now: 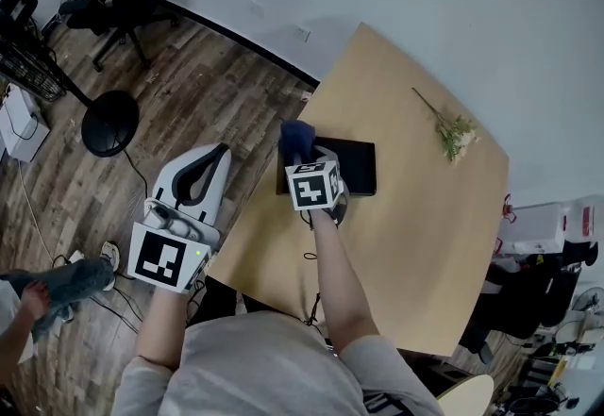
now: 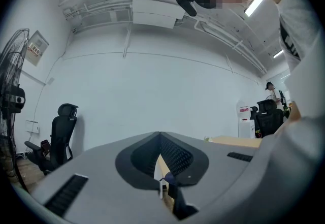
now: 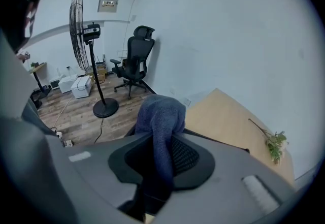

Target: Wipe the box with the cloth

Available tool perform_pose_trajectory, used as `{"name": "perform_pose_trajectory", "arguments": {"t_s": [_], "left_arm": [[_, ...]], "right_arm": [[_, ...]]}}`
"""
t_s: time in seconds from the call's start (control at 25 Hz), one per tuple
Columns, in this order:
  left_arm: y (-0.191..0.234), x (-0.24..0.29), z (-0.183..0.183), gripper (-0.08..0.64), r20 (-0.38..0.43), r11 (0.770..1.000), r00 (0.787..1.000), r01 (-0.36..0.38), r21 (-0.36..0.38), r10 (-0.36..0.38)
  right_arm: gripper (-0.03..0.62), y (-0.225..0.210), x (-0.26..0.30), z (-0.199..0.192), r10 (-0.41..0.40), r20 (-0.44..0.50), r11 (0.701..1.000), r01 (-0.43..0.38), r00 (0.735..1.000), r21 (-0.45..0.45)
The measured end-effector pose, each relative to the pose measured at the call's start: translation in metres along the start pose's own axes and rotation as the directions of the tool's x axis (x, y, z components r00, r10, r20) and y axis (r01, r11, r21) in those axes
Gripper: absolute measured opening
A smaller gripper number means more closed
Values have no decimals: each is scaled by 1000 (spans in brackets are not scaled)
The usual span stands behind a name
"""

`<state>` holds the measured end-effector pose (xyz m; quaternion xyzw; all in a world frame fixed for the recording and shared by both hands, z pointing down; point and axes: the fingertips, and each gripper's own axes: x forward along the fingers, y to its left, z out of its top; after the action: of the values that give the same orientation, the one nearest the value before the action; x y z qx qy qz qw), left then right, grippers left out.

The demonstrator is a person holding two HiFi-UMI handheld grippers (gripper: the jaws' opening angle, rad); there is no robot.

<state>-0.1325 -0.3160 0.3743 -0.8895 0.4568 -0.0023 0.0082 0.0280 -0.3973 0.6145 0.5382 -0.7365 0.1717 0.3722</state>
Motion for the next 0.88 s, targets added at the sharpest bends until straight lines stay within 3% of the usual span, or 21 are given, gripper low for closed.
{"name": "perform_pose_trajectory", "arguments": {"t_s": [0.28, 0.6, 0.88], "left_arm": [[-6, 1, 1, 8, 0, 1000, 1000, -11, 0, 11], [-19, 9, 4, 8, 1, 1000, 1000, -10, 8, 10], [-26, 15, 5, 8, 3, 1000, 1000, -9, 5, 9]], "right_arm": [[92, -36, -4, -15, -66, -22, 998, 65, 998, -14], [91, -58, -10, -22, -55, -10, 998, 56, 998, 38], [89, -103, -16, -49, -154, -52, 988, 154, 987, 10]]}}
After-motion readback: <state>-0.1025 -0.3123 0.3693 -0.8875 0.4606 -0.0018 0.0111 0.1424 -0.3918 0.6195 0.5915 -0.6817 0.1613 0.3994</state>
